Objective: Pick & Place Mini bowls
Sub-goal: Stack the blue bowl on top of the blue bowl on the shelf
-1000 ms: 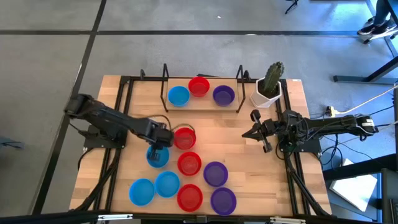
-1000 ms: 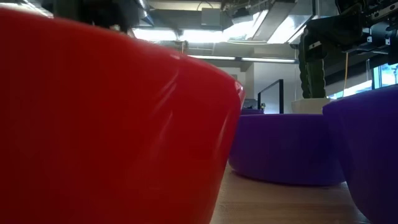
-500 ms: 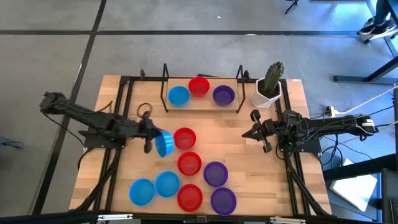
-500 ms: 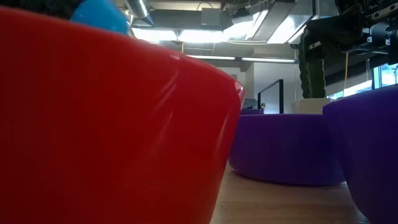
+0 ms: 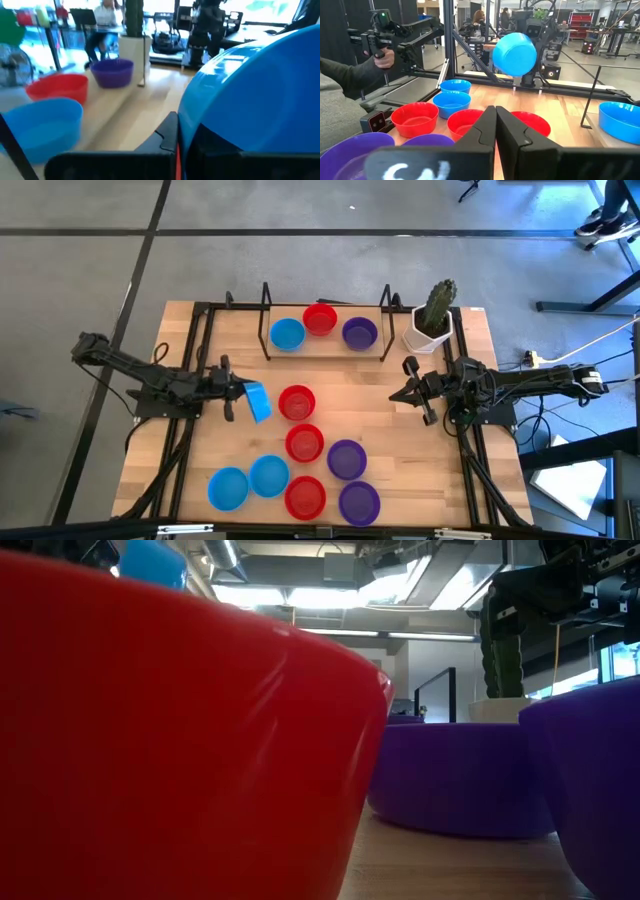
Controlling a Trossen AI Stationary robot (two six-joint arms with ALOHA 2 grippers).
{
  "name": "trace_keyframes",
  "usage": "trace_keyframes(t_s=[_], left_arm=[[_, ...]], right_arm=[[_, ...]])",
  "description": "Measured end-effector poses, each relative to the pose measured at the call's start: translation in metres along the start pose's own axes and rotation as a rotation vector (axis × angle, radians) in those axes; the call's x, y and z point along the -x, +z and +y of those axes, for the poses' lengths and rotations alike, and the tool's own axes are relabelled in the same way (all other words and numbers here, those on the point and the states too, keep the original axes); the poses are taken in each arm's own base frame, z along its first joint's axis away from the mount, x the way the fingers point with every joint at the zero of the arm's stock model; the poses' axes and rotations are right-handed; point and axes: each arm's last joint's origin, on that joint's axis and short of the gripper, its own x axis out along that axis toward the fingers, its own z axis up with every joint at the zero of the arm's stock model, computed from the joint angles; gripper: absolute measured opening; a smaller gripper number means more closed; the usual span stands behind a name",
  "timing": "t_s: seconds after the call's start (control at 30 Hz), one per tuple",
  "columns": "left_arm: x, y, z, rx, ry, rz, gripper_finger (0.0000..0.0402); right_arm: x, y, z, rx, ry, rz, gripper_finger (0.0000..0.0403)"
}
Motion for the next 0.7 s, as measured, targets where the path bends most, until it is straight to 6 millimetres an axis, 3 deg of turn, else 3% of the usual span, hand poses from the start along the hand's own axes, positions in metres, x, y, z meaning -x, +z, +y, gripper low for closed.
trace_keyframes(t_s=[0.4, 0.7], left_arm=[[-0.004, -0.007, 0.026, -0.02, 0.041, -0.092, 0.0002], [-0.001, -0.008, 0.033, 0.044, -0.032, -0.157, 0.0003]], right_arm=[[0.0, 0.0, 0.0, 0.0, 0.0, 0.0, 0.001], [0.0, -0.001, 0.0, -0.001, 0.0, 0.006, 0.001]])
